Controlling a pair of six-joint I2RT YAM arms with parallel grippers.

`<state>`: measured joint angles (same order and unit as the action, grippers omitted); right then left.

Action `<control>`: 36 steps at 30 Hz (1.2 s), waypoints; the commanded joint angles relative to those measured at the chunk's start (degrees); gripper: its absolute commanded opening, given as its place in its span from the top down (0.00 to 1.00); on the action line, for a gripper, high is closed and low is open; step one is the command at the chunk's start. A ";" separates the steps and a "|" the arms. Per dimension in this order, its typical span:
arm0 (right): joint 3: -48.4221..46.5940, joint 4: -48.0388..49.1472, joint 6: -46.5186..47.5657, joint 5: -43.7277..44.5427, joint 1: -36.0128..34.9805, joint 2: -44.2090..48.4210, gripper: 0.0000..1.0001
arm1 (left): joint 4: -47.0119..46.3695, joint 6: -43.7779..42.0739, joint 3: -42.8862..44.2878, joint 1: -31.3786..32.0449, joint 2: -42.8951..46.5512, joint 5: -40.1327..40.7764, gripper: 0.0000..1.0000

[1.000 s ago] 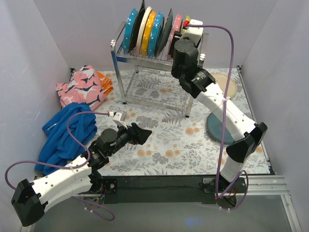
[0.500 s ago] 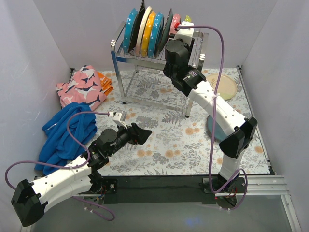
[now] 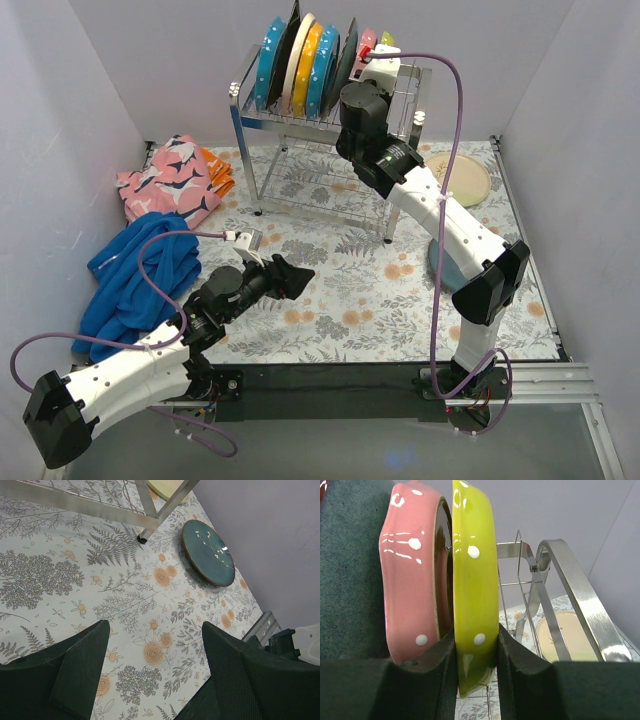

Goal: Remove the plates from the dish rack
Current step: Unload the plate from the dish rack.

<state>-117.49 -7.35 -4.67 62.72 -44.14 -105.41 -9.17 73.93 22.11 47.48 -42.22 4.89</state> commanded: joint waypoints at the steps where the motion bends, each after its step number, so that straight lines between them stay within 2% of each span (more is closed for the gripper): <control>1: -1.08 6.73 0.62 0.12 -0.95 1.78 0.99 | -0.23 -0.45 -0.40 0.33 0.91 -0.31 0.27; 12: 1.91 18.51 3.70 -1.02 -3.41 5.47 0.99 | -0.24 -0.45 -0.49 0.33 1.26 -0.23 0.27; 24: 3.85 23.87 3.52 -3.21 -3.58 9.07 0.99 | -0.24 -0.45 -0.58 0.33 1.52 -0.76 0.27; 36: 2.09 24.85 1.59 -5.59 -3.58 9.52 0.99 | -0.24 -0.54 -0.40 0.33 1.87 -1.11 0.27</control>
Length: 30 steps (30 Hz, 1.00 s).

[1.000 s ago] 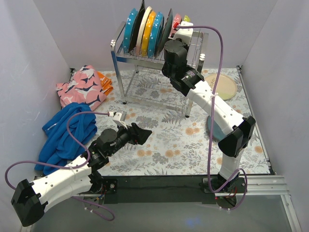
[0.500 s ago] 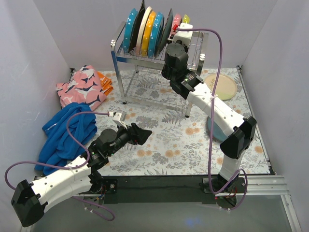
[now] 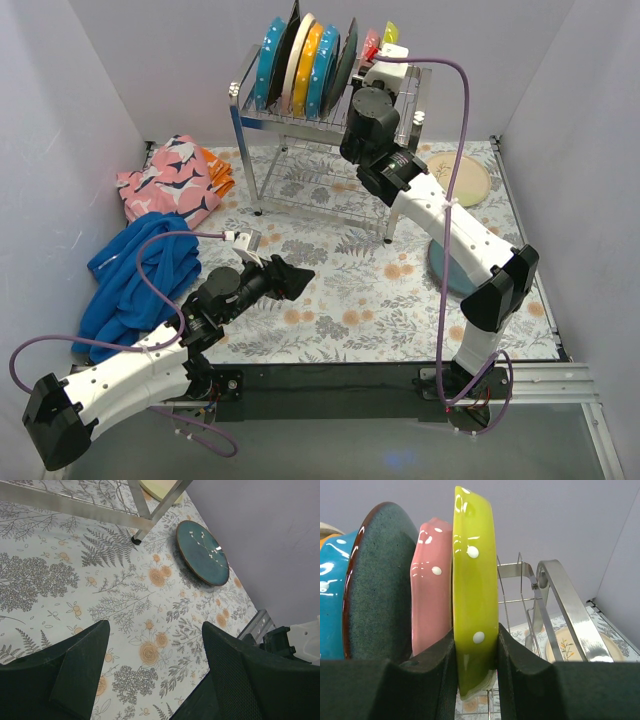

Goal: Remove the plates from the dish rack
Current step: Unload the plate from the dish rack.

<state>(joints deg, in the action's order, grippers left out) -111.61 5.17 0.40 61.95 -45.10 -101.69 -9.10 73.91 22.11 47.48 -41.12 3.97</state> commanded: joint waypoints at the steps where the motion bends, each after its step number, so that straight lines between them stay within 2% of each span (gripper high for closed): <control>1: -3.53 12.23 -3.48 -4.82 -2.62 5.89 0.99 | -0.30 -0.52 -0.40 0.33 0.70 -0.19 0.27; 18: -4.84 13.29 -0.58 -4.82 -2.62 6.15 0.99 | -0.56 -0.43 -0.40 0.33 0.17 -0.54 0.27; 22: -5.37 15.04 4.16 -3.95 -2.62 6.15 0.99 | -0.65 -0.43 -0.40 0.33 0.08 -0.54 0.27; 30: -4.84 16.71 6.71 -4.30 -2.62 7.21 0.99 | -0.83 -0.43 -0.31 0.33 -0.45 -0.72 0.27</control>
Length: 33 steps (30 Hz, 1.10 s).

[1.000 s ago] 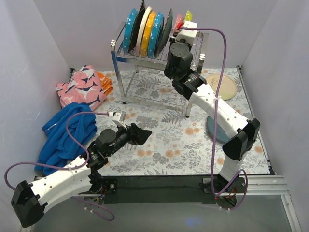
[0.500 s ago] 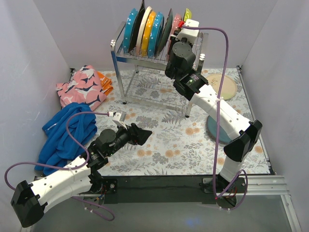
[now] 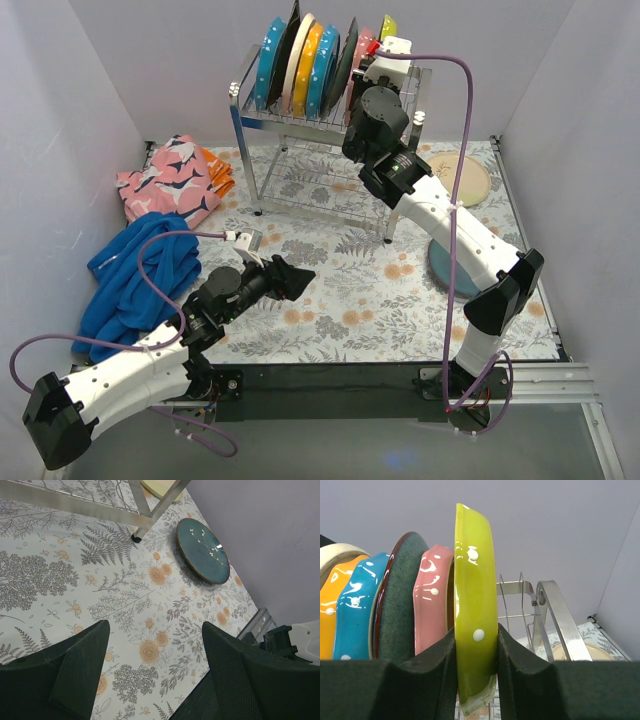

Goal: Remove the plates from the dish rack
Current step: Unload the plate from the dish rack.

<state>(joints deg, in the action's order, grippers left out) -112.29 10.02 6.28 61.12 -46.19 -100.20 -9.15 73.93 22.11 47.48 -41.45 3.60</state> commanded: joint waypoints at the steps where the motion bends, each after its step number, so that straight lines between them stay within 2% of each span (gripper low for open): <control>1: -4.17 11.86 1.10 -3.55 -1.53 5.89 0.99 | -0.78 -0.45 -0.40 0.24 -0.21 -0.26 0.27; 9: -0.30 13.17 4.52 -3.20 -1.53 7.83 0.99 | -0.96 -0.45 -0.31 0.33 -0.30 -0.43 0.27; 14: -2.14 14.32 8.13 -2.85 -1.53 6.69 0.99 | -1.14 -0.45 -0.22 0.33 -0.82 -0.61 0.27; 20: -0.04 14.32 7.52 -3.03 -1.53 7.92 0.99 | -1.05 -0.45 -0.49 0.33 -0.39 -0.17 0.27; 33: 12.70 16.34 1.63 -1.71 0.23 15.73 0.99 | -1.14 -0.37 -0.31 0.33 -0.91 -0.52 0.27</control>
<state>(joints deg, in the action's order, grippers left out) -102.04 20.05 11.25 60.18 -46.50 -89.93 -9.47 73.93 22.11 47.48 -42.74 3.36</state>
